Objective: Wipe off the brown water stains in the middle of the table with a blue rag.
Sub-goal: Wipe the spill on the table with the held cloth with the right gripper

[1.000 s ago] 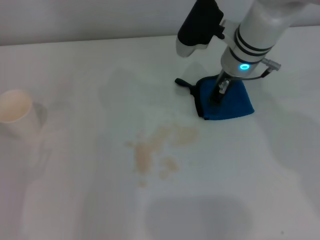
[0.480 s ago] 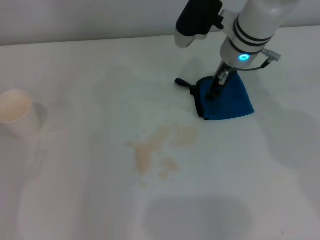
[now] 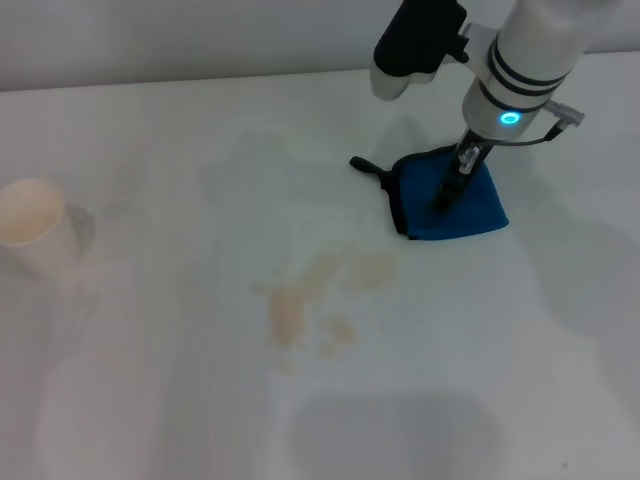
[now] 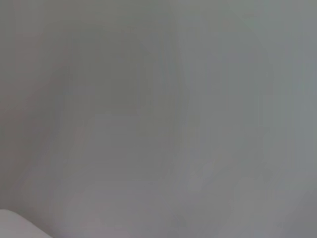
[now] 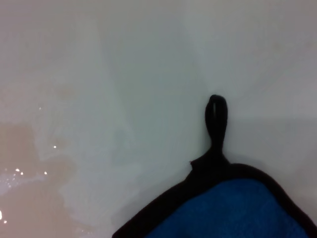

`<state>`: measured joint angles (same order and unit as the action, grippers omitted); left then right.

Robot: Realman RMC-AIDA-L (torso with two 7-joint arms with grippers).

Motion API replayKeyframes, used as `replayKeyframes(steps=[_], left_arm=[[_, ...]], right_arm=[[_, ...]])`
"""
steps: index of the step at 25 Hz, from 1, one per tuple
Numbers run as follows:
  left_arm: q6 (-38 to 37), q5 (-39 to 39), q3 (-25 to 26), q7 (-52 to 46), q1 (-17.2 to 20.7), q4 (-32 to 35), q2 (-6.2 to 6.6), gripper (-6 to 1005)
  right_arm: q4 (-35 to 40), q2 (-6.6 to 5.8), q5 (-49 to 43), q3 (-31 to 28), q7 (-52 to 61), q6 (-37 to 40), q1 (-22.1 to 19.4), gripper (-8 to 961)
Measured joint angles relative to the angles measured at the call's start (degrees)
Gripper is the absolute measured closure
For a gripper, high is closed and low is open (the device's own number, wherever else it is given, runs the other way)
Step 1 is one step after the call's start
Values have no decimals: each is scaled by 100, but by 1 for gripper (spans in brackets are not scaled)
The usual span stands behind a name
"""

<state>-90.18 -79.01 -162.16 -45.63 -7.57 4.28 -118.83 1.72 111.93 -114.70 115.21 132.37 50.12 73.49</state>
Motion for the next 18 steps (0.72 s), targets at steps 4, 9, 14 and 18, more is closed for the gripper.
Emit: replayKeyframes(steps=[4,9,14,18], left_arm=[[17,-1,1,-32,-8,2,-2,107],[38,3,1,-34,-7,15,-10,106],[41,24,1,-34,-7,20,-18,108],[43,31,0,-34,-7,20,-18,107]], right_arm=[[-2,33,0,30,0,-3,-14,344],[12,85,1,96,0,-26,-65,326],[18,155,0,207,1,-75,-70,329],[13,169,2,216,0,-76,-73,332]])
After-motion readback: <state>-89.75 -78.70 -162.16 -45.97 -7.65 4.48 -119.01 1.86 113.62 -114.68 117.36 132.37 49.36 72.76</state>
